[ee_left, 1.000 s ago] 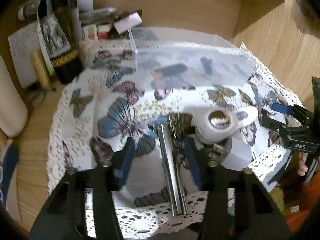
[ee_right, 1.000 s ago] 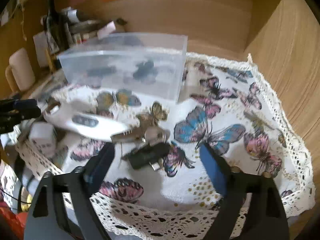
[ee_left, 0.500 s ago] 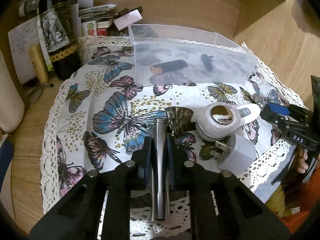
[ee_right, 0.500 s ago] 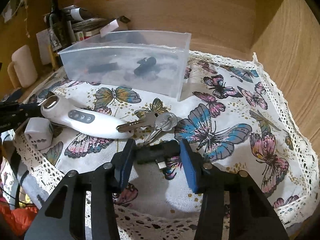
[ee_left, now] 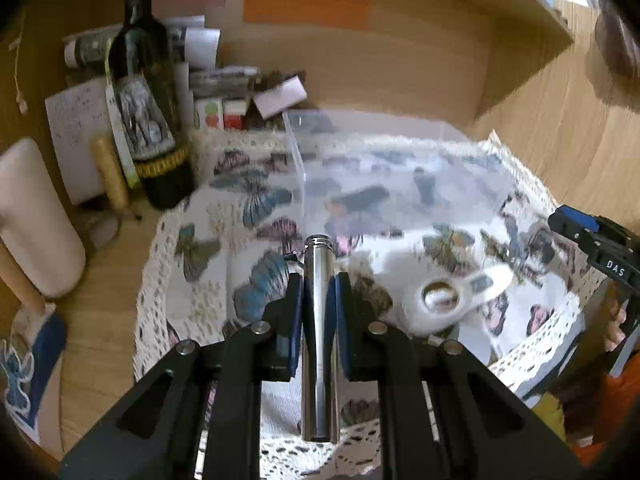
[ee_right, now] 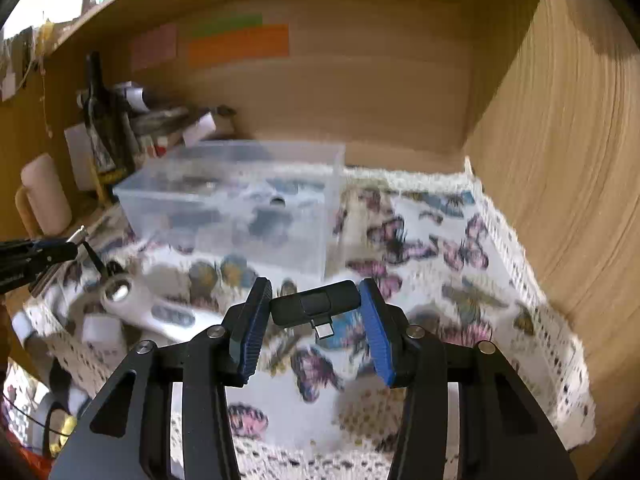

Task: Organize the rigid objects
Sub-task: 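Lower the tube and black adapter into the clear box and open both tools, then grasp the white plug adapter with the left tool while the right tool grasps the key ring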

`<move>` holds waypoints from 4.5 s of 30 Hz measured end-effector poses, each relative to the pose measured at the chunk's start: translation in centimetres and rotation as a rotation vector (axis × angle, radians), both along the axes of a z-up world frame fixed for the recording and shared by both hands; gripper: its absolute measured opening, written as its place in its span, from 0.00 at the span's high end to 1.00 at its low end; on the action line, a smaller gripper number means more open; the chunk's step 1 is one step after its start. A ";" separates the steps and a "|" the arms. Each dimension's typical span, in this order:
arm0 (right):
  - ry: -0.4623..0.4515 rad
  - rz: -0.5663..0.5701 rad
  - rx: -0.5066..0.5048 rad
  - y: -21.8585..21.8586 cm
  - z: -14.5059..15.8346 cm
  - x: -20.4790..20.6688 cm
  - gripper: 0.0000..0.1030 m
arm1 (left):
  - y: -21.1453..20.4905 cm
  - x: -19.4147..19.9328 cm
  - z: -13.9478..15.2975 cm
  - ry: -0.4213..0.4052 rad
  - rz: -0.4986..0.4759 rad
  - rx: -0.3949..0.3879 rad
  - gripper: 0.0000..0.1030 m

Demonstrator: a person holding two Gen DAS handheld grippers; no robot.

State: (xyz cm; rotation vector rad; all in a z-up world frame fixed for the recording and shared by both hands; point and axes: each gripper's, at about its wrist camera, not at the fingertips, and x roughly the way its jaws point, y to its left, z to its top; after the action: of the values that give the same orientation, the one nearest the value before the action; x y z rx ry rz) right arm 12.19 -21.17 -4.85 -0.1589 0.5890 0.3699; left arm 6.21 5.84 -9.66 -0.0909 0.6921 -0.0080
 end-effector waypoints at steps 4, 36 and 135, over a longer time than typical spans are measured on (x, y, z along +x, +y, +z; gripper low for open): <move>-0.041 0.005 0.024 0.5 1.7 0.8 0.59 | 0.3 0.5 2.1 -0.054 0.004 0.002 0.86; 0.034 0.094 -0.106 8.0 0.7 12.2 0.59 | -2.5 15.5 3.1 0.040 -0.066 0.113 0.86; 0.044 -0.008 -0.100 1.5 -1.3 2.2 0.82 | -5.2 -0.6 -0.3 -0.078 -0.065 -0.024 0.53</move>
State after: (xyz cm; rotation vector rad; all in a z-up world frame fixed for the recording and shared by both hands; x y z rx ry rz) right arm 14.44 -19.68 -6.11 -0.2443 0.6522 0.3370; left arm 5.60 0.62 -9.92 -0.0905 0.6166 -0.0817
